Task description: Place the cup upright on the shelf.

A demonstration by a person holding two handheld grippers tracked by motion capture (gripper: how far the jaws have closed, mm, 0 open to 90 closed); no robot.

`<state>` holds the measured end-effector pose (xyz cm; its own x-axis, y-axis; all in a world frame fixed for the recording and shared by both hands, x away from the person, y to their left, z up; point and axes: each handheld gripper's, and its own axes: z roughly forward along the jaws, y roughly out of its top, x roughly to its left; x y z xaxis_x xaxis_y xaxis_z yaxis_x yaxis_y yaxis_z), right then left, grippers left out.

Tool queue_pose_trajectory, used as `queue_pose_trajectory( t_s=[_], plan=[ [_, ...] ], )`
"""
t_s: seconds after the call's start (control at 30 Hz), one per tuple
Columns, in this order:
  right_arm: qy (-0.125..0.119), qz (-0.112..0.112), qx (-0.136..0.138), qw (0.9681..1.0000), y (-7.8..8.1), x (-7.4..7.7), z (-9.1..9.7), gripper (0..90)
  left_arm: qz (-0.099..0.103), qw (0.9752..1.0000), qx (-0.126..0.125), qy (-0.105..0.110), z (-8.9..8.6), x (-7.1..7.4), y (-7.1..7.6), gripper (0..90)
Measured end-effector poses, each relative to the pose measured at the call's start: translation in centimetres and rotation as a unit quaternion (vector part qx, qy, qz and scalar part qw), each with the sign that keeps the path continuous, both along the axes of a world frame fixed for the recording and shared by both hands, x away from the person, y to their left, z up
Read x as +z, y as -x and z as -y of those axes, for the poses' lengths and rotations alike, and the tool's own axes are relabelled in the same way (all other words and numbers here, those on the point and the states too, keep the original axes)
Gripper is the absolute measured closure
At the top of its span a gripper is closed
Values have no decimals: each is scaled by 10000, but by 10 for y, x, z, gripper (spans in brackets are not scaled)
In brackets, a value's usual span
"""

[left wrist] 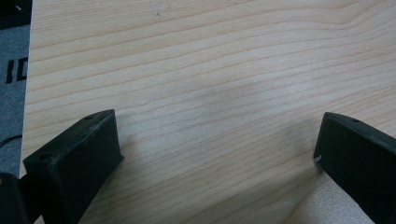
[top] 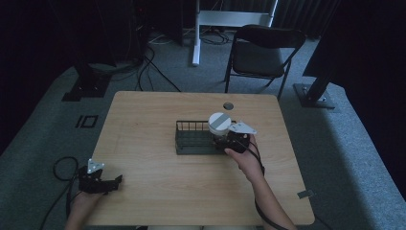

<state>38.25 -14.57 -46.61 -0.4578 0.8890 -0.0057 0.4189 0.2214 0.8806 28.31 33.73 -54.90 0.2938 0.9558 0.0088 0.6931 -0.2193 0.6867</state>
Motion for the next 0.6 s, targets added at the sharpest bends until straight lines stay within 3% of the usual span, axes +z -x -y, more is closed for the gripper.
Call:
queue_pose_trajectory(
  t_s=[0.53,0.6],
  plan=[
    [-55,41,-25,10000,19,-2,22,128,-1,10000,-1,0,0,0,0,5],
    [-147,43,-28,9999,22,-3,26,129,0,10000,1,1,0,0,0,5]
  ],
)
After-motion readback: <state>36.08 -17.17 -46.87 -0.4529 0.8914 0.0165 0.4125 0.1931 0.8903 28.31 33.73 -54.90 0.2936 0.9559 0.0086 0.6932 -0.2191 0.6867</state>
